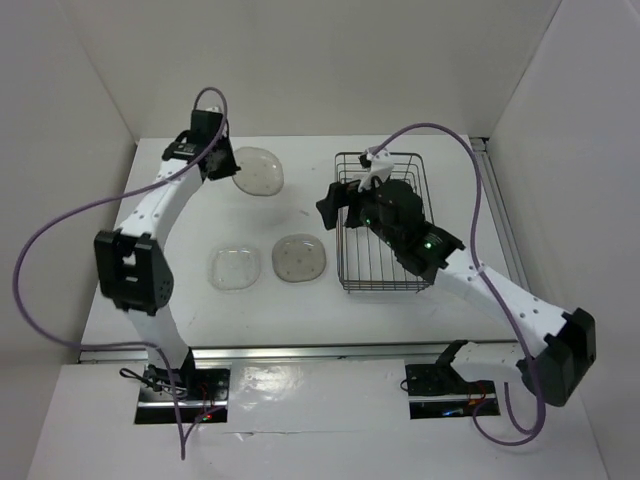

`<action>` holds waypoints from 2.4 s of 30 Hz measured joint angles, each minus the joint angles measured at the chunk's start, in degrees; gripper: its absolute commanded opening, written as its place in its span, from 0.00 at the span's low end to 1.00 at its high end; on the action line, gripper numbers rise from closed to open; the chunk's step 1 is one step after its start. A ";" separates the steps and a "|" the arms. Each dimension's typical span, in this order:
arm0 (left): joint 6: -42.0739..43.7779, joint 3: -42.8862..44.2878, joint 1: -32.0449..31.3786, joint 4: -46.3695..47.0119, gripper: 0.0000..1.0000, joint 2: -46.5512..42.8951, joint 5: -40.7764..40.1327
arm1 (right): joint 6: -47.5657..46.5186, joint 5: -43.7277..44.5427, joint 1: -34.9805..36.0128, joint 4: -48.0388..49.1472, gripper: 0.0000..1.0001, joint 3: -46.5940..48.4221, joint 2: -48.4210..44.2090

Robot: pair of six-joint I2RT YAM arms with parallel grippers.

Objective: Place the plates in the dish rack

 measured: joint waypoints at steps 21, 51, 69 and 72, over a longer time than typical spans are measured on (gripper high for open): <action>-0.04 -10.56 -6.95 5.01 0.00 -25.20 9.42 | 0.61 -31.69 -19.28 11.65 0.93 5.92 13.66; -1.79 -12.61 -9.25 11.43 0.00 -25.97 21.66 | 13.38 -43.41 -22.93 22.53 0.05 8.92 24.00; -2.25 -14.05 -9.64 10.12 1.00 -27.19 15.34 | 9.86 -1.95 -17.62 1.90 0.00 12.61 14.10; -2.25 -11.65 -9.64 6.84 1.00 -27.21 11.61 | 6.49 10.80 -16.61 -4.11 0.00 15.13 10.73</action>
